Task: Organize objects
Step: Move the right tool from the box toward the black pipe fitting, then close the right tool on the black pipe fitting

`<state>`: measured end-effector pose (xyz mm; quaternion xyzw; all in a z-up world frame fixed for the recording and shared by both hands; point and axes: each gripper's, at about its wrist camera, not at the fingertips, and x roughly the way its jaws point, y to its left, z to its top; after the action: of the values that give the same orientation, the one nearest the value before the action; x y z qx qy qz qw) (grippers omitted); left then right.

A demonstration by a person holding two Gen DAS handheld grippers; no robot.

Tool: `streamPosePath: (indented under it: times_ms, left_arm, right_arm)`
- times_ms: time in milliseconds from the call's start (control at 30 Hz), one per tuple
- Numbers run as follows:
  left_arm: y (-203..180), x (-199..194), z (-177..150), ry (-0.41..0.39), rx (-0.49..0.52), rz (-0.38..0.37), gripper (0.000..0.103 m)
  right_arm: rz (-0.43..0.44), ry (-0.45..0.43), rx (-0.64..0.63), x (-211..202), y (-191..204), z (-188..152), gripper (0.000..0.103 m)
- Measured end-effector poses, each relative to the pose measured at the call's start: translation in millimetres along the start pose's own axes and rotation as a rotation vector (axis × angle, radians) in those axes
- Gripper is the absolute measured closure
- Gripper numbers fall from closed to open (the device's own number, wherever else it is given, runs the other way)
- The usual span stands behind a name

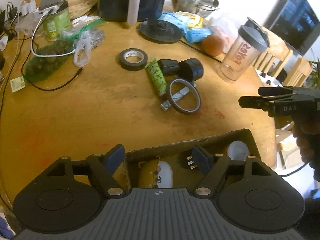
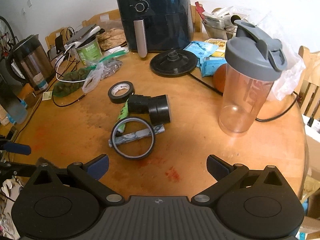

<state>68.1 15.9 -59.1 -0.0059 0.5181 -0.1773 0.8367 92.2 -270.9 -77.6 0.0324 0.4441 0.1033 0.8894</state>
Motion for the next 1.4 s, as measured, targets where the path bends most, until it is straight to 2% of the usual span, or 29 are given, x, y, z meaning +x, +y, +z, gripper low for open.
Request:
streamPosePath:
  times_ms: [333,867,1200,1400]
  left_arm:
    - [2,0,-1,0.016,-0.049,0.022,0.029]
    - [13,-8,-13,0.025,-0.143,0.074,0.029]
    - [20,-16,-21,0.020,-0.193,0.113,0.029]
    - [21,-21,-23,0.011,-0.211,0.125,0.029]
  right_arm:
    - [0.029,0.021,-0.062,30,-2,20,0.000]
    - [0.042,-0.009,-0.128,74,2,50,0.002]
    - [0.015,-0.011,-0.165,104,6,64,0.026]
    - [-0.011,0.018,-0.163,125,5,71,0.047]
